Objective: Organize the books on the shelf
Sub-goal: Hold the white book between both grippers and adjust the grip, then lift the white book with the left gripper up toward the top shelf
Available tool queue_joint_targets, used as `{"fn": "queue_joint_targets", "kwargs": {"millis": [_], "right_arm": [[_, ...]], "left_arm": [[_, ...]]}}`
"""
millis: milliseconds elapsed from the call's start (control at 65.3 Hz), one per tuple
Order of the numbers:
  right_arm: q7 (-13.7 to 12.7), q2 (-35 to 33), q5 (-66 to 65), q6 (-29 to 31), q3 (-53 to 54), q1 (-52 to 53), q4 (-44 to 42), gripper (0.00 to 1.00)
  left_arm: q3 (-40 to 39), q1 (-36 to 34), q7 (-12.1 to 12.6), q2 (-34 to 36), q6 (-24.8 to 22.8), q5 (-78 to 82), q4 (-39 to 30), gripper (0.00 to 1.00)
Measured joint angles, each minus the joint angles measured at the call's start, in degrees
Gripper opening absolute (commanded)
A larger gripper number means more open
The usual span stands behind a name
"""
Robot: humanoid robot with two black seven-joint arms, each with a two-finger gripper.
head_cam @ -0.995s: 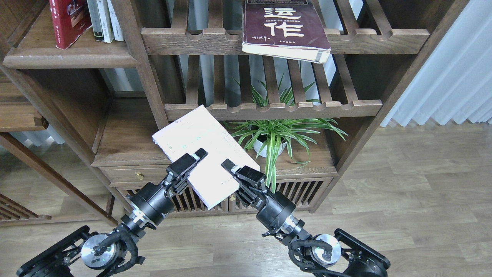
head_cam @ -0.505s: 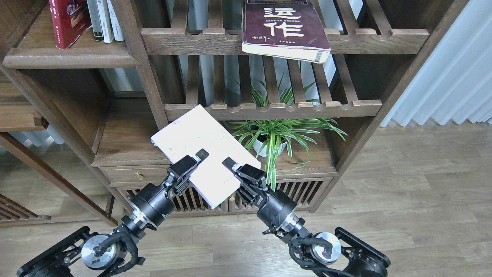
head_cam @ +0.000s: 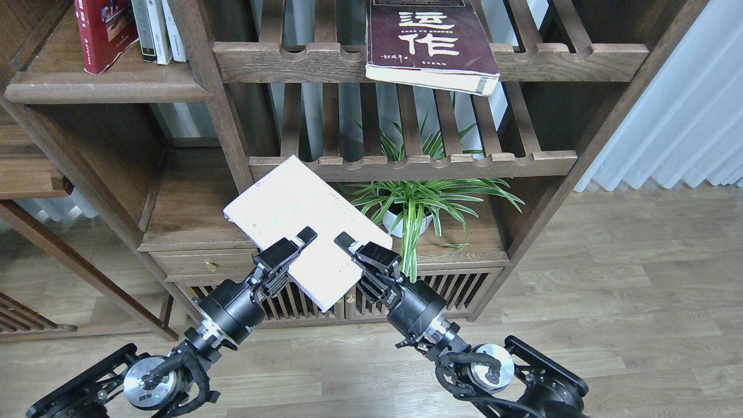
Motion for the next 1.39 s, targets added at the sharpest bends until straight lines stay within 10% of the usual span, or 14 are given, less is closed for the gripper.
{"fn": "queue_joint_targets", "kwargs": {"millis": [199, 459, 811, 1393], "right_arm": [[-0.06, 0.00, 0.08, 0.00, 0.01, -0.25, 0.10, 0.07], [-0.14, 0.00, -0.24, 0.00, -0.09, 0.72, -0.78, 0.50], [0.00, 0.00, -0.19, 0.07, 0.03, 0.86, -1.28, 0.51], [0.26, 0.00, 0.01, 0.00, 3.10, 1.21, -4.63, 0.87]], "left_arm": [[-0.02, -0.13, 0.00, 0.07, 0.03, 0.01, 0.14, 0.06], [-0.08, -0.32, 0.00, 0.12, 0.05, 0.00, 0.30, 0.06], [-0.03, -0.23, 0.02, 0.15, 0.09, -0.03, 0.31, 0.06], [-0.74, 0.82, -0.01, 12.23, 0.01, 9.74, -1.80, 0.03]]}}
